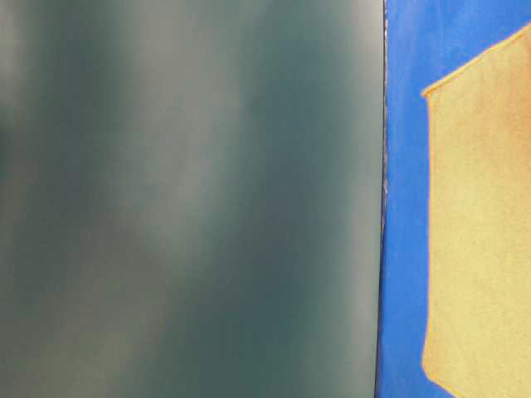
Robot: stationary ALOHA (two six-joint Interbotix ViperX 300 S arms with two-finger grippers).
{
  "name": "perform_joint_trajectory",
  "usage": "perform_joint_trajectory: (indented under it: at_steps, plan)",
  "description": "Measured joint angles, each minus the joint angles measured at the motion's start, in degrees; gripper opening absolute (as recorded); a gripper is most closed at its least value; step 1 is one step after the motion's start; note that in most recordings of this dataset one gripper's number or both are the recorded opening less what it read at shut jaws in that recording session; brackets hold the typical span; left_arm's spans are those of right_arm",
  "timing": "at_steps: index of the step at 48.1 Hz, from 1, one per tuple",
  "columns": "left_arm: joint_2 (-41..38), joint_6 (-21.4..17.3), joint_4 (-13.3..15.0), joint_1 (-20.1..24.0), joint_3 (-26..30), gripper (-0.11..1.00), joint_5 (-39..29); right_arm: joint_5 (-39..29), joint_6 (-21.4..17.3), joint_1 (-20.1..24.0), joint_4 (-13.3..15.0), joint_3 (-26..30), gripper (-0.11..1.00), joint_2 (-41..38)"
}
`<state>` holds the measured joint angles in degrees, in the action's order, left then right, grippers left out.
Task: Fold the orange towel.
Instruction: 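Move both grippers to the towel's two far corners and grasp them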
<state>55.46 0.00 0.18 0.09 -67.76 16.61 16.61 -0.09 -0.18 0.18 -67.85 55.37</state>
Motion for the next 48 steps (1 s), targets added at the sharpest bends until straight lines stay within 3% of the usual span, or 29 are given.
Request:
perform_joint_trajectory:
  at_steps: [7,15,30,32,36,41,43,46,48]
  plan:
    - [-0.3,0.7,1.1,0.9,0.0,0.0,-3.4,-1.5,-1.0,-1.8,-1.1,1.1,0.0,-1.2]
    - [-1.1,1.0,1.2,4.1,0.0,0.0,-5.5,-7.0,-2.2,-8.2,-2.4,3.9,0.0,-5.4]
    - [-12.2,1.4,1.2,16.4,0.0,0.02,-6.2,-8.7,-2.8,-19.8,-2.5,6.7,0.01,-19.2]
    - [-14.6,1.4,1.3,18.2,0.0,0.08,-5.9,-8.8,-2.8,-21.0,-2.6,7.2,0.04,-21.6]
    - [-20.1,1.5,1.3,21.7,0.0,0.29,-4.8,-8.8,-2.8,-23.4,-2.6,9.1,0.3,-27.2]
    - [-26.0,1.6,1.4,25.2,0.3,0.63,-2.6,-8.7,-2.8,-25.5,-2.5,11.3,0.59,-34.0]
    - [-28.6,1.6,1.4,26.3,0.6,0.75,-1.3,-8.4,-2.7,-26.2,-2.6,12.0,0.63,-36.7]
    - [-32.5,1.6,1.3,27.7,1.0,0.88,0.6,-7.8,-2.5,-27.4,-2.5,13.3,0.6,-41.0]
    - [-34.6,1.3,1.3,28.2,1.2,0.92,1.8,-7.1,-2.3,-28.1,-2.5,13.9,0.59,-43.7]
